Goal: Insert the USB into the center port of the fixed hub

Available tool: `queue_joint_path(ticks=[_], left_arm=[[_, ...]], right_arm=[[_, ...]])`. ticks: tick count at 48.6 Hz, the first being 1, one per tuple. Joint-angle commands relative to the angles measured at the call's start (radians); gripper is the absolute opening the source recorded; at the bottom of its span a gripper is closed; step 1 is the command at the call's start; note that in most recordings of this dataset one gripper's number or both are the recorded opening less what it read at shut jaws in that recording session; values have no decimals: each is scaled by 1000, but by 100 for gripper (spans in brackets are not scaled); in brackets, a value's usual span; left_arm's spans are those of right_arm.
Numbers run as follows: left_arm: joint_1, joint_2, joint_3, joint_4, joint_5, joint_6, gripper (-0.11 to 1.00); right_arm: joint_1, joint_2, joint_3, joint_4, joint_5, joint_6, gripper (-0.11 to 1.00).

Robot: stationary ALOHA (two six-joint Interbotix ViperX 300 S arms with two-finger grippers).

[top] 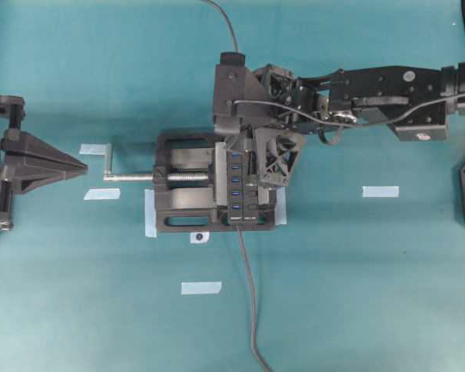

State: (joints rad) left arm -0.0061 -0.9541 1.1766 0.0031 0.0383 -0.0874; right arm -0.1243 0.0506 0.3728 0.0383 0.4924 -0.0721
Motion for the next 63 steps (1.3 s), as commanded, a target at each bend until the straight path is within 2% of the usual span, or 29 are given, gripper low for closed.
queue_joint_path(ticks=[1, 20, 63], left_arm=[[0, 5, -23, 2, 5, -3, 0], [0, 2, -21, 2, 6, -5, 0], [0, 2, -20, 2, 6, -9, 0]], right_arm=[[6, -23, 0, 0, -8, 9, 10], [11, -21, 40, 2, -46, 28, 10], [31, 35, 34, -2, -48, 25, 10]])
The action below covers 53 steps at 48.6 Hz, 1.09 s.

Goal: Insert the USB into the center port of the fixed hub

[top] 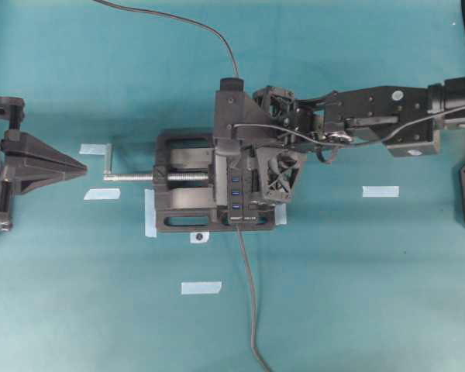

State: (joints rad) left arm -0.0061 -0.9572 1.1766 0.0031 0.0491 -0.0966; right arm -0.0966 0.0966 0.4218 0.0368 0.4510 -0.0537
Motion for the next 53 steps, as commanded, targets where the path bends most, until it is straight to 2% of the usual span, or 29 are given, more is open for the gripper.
queue_joint_path(ticks=[1, 53], left_arm=[[0, 5, -18, 2, -5, 0, 0], [0, -15, -17, 2, -5, -2, 0]], right_arm=[[3, -9, -17, 0, -6, 6, 10], [3, 8, -20, -2, -25, 11, 10]])
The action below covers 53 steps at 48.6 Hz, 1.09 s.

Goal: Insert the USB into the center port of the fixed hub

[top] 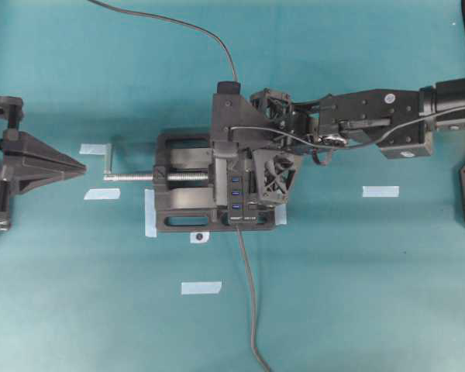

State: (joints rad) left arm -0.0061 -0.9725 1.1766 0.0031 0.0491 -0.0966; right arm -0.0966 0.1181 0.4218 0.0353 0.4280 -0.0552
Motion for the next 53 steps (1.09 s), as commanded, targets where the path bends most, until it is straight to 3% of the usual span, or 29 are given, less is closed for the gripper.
queue_joint_path(ticks=[1, 53], left_arm=[[0, 0, -17, 2, -5, -2, 0], [0, 0, -12, 2, 6, -15, 0]], right_arm=[[3, -14, -18, 2, -2, 12, 10], [0, 34, -12, 0, 46, 12, 10]])
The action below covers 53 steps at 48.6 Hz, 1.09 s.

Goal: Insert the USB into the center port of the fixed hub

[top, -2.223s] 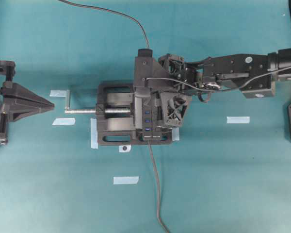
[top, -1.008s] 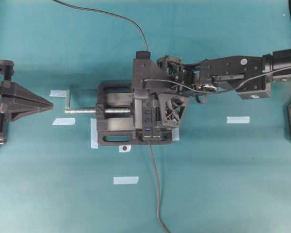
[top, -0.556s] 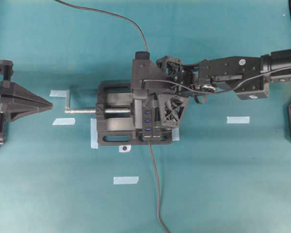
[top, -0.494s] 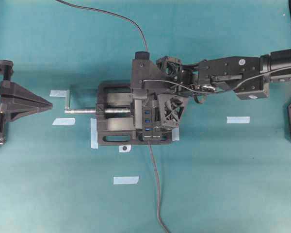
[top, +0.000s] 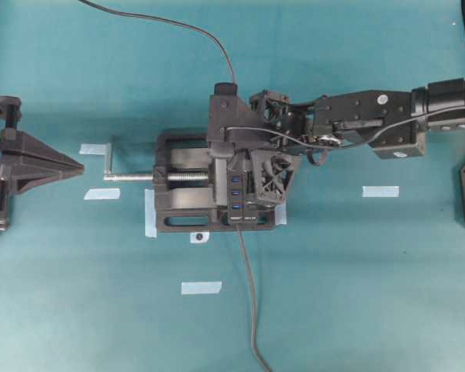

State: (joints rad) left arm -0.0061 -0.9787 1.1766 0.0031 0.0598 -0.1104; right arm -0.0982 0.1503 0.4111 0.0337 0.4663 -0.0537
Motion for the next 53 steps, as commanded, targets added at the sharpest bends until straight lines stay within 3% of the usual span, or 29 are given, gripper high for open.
queue_joint_path(ticks=[1, 53], left_arm=[[0, 6, -12, 2, -5, -2, 0], [0, 5, -8, 2, -5, -2, 0]], right_arm=[[2, 2, 0, 3, 8, 11, 10], [6, 11, 21, 5, 8, 26, 10]])
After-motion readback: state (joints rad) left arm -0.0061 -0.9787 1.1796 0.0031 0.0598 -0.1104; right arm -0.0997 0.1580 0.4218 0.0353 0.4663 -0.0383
